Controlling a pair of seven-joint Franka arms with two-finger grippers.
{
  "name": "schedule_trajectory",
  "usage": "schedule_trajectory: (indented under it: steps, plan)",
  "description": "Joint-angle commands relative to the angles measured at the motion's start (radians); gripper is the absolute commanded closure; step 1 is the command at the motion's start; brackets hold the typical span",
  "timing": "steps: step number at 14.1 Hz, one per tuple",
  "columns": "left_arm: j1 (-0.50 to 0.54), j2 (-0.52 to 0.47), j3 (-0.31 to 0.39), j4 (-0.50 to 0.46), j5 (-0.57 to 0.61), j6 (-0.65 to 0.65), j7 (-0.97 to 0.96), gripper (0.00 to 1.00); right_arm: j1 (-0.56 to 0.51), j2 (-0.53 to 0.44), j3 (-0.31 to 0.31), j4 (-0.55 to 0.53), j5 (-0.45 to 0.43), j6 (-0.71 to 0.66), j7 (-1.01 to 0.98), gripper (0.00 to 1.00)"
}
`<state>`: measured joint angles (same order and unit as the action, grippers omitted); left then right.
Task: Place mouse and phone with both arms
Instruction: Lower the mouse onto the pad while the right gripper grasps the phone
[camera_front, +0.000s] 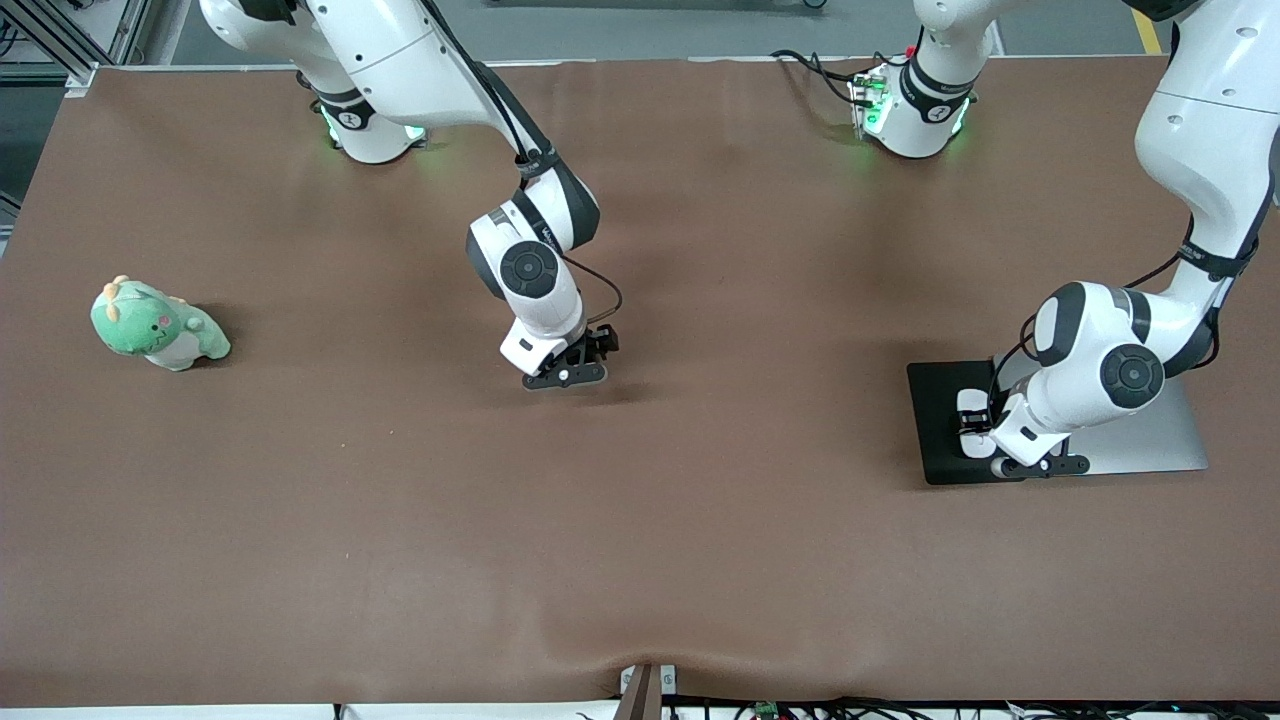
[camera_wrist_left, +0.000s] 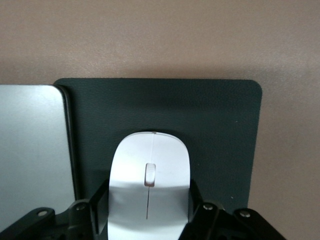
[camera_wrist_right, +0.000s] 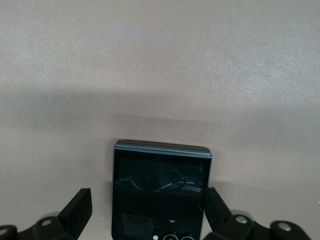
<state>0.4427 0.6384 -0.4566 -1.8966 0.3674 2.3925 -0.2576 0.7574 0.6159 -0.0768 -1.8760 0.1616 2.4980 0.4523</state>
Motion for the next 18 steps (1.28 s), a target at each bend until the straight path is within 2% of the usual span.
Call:
schedule_trajectory:
  steps: [1,3,6,7,9,14,18]
  plan:
    - [-0.005,0.007,0.003,-0.006,0.027,0.025,-0.043,0.56,0.014,0.012,-0.006,-0.008,0.023,0.025,0.022,0.0]
    - [-0.007,0.012,0.003,-0.006,0.047,0.025,-0.049,0.43,0.023,0.018,-0.006,-0.006,0.023,0.031,0.029,0.0]
    - [-0.004,0.017,0.001,-0.006,0.07,0.025,-0.052,0.15,0.033,0.03,-0.008,-0.008,0.023,0.044,0.035,0.0]
    - [-0.004,0.014,0.002,-0.006,0.073,0.025,-0.043,0.0,0.028,0.03,-0.008,-0.008,0.023,0.042,0.034,0.0]
    - [0.001,0.007,-0.002,-0.006,0.145,0.024,-0.051,0.0,0.031,0.041,-0.009,-0.008,0.021,0.047,0.034,0.0]
    - [0.007,-0.077,-0.017,-0.004,0.14,0.01,-0.042,0.0,0.013,0.025,-0.009,-0.002,0.019,0.005,0.034,0.0]
    - [0.034,-0.152,-0.082,-0.004,0.121,-0.016,-0.045,0.0,0.0,-0.002,-0.012,0.002,0.019,-0.031,0.031,0.0]
